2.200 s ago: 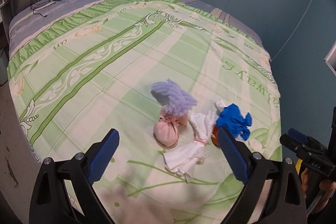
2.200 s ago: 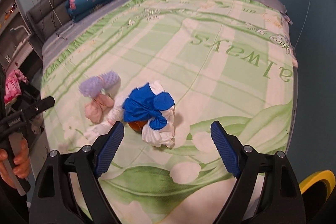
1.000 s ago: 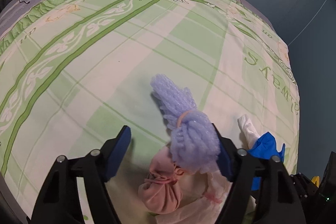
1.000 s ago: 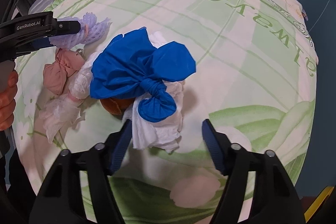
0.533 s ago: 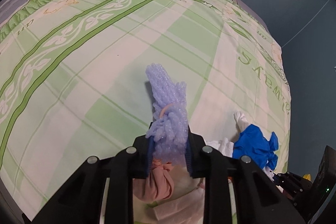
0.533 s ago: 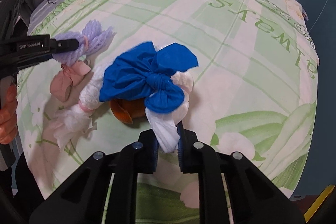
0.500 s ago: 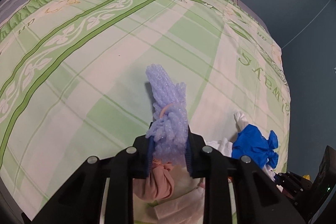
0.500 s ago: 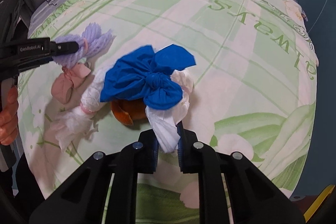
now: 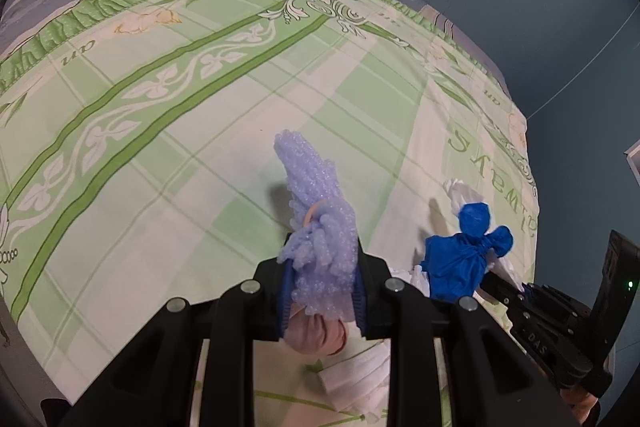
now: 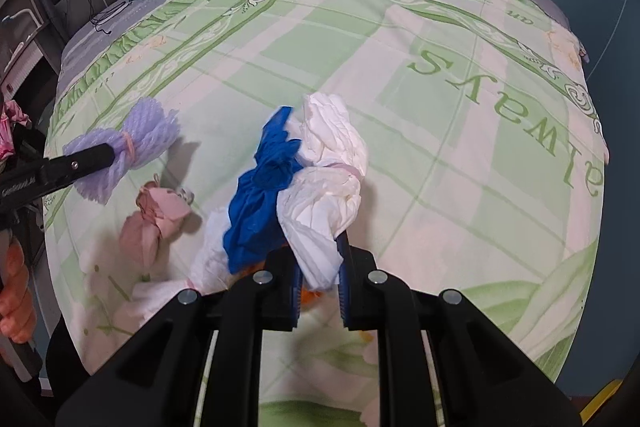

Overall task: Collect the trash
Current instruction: 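Lift the lavender sponge in the left tool while the right tool lifts the white tissue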

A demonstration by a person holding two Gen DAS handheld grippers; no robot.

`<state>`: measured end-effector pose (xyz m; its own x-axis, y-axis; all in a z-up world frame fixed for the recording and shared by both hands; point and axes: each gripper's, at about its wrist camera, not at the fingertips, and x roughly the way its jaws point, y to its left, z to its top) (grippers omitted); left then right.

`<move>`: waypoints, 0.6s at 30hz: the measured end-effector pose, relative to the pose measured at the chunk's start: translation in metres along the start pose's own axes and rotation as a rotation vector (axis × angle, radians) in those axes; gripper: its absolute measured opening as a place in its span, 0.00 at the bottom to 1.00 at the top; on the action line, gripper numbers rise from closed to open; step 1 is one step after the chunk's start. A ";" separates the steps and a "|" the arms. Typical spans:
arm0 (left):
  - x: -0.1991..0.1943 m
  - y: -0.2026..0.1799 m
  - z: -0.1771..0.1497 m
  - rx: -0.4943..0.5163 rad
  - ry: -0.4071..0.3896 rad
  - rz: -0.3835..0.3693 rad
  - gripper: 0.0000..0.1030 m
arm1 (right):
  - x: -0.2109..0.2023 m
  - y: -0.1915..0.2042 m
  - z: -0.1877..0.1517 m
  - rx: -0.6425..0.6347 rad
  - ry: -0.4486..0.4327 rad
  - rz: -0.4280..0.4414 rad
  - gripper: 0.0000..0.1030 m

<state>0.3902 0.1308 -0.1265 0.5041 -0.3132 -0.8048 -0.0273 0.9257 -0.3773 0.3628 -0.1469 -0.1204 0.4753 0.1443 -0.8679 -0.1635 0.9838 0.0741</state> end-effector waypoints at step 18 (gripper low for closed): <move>-0.072 0.032 -0.017 -0.050 -0.094 0.021 0.22 | -0.049 0.045 -0.003 -0.056 -0.076 0.038 0.13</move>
<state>0.3382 0.1795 -0.0890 0.5818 -0.2702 -0.7671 -0.0805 0.9194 -0.3849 0.3299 -0.1097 -0.0758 0.5318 0.1912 -0.8250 -0.2294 0.9703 0.0770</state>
